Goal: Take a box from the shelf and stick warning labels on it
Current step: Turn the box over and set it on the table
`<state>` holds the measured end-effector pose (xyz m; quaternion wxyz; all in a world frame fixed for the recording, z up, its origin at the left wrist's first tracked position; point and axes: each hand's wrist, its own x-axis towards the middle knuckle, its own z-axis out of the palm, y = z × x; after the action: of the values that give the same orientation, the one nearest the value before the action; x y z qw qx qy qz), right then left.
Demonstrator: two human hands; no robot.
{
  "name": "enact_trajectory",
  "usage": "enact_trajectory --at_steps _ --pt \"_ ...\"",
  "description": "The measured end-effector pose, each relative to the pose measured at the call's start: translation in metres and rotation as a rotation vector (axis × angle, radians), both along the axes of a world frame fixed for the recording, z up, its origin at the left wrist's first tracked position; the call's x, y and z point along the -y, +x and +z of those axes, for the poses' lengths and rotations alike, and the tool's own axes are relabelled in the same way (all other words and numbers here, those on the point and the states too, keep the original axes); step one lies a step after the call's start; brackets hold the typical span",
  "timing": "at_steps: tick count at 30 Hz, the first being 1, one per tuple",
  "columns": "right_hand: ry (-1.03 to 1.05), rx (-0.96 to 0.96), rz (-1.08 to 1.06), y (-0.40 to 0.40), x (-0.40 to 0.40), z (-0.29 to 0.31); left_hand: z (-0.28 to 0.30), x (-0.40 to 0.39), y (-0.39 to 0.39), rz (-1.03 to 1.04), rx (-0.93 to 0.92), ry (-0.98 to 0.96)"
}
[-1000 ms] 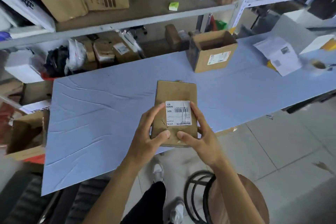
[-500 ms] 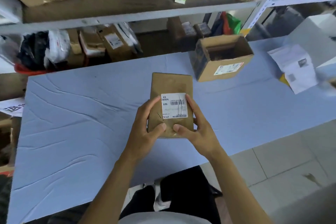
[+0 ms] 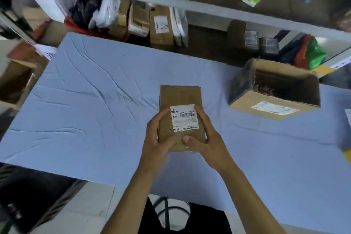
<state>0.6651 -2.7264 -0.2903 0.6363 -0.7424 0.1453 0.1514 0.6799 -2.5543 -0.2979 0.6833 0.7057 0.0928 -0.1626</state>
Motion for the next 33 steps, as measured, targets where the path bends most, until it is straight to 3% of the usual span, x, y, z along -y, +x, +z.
enact_trajectory --at_steps 9,16,21,24,28,33 --pt "-0.053 0.115 0.095 -0.018 -0.020 -0.095 -0.084 -0.006 -0.034 0.159 0.084 0.032" --pt "-0.089 0.343 0.090 -0.045 -0.037 -0.149 -0.150 -0.021 -0.064 0.156 0.372 0.027" --pt "-0.078 0.359 0.046 -0.049 -0.042 -0.160 -0.160 -0.011 -0.091 0.212 0.589 0.335" --pt "-0.100 0.352 0.067 -0.053 -0.043 -0.153 -0.155 0.002 -0.108 0.112 0.563 0.455" --pt "-0.127 0.340 0.090 -0.062 -0.044 -0.151 -0.149 0.022 -0.118 0.198 0.393 0.674" --pt "-0.367 0.351 0.172 -0.059 -0.033 -0.153 -0.152 0.035 -0.110 0.301 0.423 0.662"
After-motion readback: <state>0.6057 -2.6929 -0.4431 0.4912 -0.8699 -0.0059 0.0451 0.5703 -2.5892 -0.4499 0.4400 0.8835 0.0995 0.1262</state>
